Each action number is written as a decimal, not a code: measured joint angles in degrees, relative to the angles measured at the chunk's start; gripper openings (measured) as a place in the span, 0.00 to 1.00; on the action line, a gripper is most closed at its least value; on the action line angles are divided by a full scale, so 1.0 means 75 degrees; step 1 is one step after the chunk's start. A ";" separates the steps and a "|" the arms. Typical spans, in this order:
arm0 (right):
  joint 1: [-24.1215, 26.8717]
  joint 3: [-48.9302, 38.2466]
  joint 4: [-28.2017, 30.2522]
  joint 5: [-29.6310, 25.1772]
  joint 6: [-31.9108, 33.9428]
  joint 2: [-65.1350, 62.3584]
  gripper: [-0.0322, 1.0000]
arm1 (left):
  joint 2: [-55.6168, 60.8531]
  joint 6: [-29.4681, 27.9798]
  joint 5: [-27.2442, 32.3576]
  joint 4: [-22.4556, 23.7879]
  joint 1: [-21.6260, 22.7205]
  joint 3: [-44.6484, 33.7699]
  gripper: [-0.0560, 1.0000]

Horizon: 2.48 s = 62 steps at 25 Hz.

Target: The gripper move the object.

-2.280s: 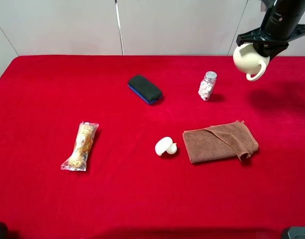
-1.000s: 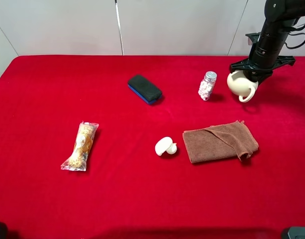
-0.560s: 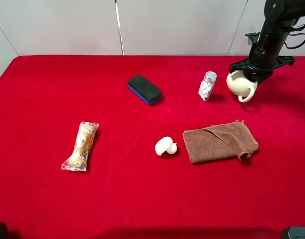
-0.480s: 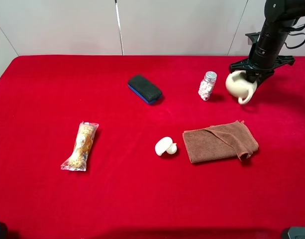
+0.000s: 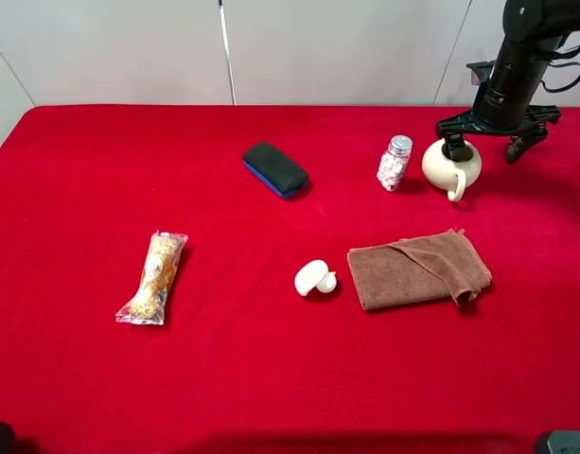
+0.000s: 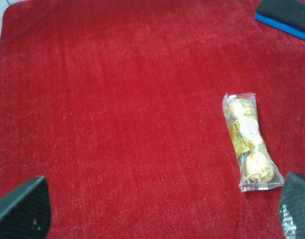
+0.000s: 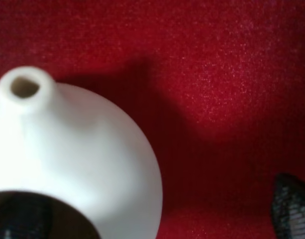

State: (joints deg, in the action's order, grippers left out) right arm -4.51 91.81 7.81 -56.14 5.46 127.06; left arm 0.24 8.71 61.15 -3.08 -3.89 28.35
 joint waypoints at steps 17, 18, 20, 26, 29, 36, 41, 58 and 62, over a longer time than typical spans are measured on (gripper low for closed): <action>0.0002 0.0057 -0.0028 -0.0562 -0.0056 -0.0899 0.70 | 0.0000 0.0000 0.0000 0.0000 0.0000 0.0000 0.91; 0.0002 0.0057 -0.0055 -0.0621 -0.0082 -0.0990 0.70 | 0.0000 0.0000 0.0000 0.0000 0.0000 0.0000 0.91; 0.0002 0.0057 -0.0142 -0.0781 -0.0166 -0.1170 0.70 | 0.0000 0.0000 0.0000 0.0000 0.0000 0.0000 0.91; 0.0002 0.0057 -0.0469 -0.1329 -0.0364 -0.1663 0.70 | 0.0000 0.0000 0.0000 0.0000 0.0000 0.0000 0.91; 0.0002 0.0057 -0.0649 -0.1635 -0.0370 -0.1920 0.70 | 0.0000 0.0000 0.0000 0.0000 0.0000 0.0000 0.91; 0.0002 0.0043 -0.0798 -0.1795 -0.0397 -0.2584 0.70 | 0.0000 0.0000 0.0000 0.0000 0.0000 0.0000 0.91; 0.0002 -0.0171 -0.1042 -0.1810 -0.0405 -0.3221 0.70 | 0.0000 0.0000 0.0000 0.0000 0.0000 0.0000 0.91; 0.0002 -0.2523 -0.1494 -0.1825 -0.0428 -0.6517 0.70 | 0.0000 0.0000 0.0000 0.0000 0.0000 0.0000 0.91; 0.0002 -0.2958 -0.1603 -0.1828 -0.0428 -0.7440 0.70 | 0.0000 0.0000 0.0000 0.0000 0.0000 0.0000 0.91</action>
State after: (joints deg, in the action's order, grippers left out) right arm -4.50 69.62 -4.21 -69.86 2.25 71.26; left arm 0.24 8.71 61.15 -3.08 -3.89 28.35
